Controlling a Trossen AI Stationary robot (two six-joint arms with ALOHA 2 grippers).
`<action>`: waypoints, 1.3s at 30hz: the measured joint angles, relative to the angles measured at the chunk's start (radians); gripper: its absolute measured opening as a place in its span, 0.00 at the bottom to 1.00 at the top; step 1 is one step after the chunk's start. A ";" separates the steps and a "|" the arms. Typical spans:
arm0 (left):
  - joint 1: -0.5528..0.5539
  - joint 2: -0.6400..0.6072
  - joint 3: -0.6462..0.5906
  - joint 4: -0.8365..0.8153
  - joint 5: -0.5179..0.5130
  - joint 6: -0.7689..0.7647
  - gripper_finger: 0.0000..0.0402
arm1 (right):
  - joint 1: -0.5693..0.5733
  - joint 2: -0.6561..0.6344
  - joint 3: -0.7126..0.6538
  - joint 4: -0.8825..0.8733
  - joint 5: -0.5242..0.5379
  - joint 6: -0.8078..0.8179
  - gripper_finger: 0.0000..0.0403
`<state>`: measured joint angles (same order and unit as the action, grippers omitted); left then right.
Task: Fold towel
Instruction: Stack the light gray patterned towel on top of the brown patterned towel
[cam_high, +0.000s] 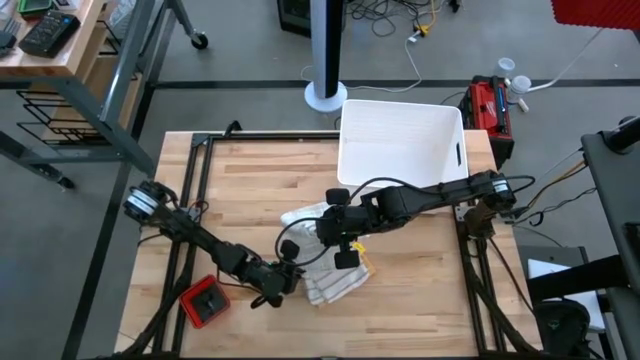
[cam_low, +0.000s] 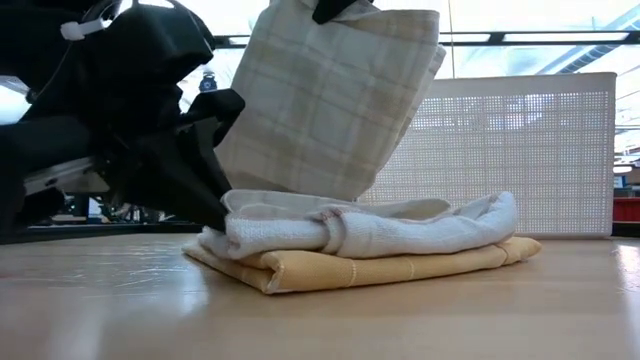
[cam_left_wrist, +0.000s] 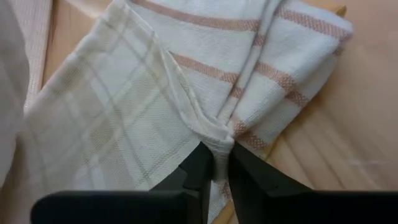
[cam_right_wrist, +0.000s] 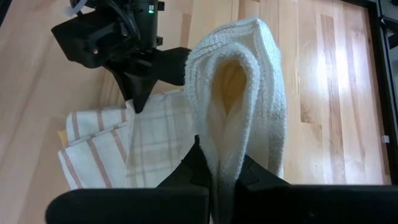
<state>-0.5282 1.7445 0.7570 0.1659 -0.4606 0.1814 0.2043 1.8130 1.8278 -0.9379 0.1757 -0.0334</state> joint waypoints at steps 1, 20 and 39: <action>0.000 -0.002 0.000 0.000 0.000 -0.011 0.09 | 0.000 0.000 0.000 0.000 0.000 0.000 0.00; -0.010 -0.036 0.000 -0.018 0.061 -0.013 0.31 | 0.000 0.001 0.000 0.000 0.000 0.006 0.00; 0.017 -0.034 -0.008 -0.009 0.050 -0.010 0.14 | 0.000 0.001 -0.001 0.000 0.000 0.008 0.00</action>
<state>-0.5115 1.7103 0.7494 0.1565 -0.4103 0.1713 0.2039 1.8141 1.8268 -0.9379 0.1753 -0.0257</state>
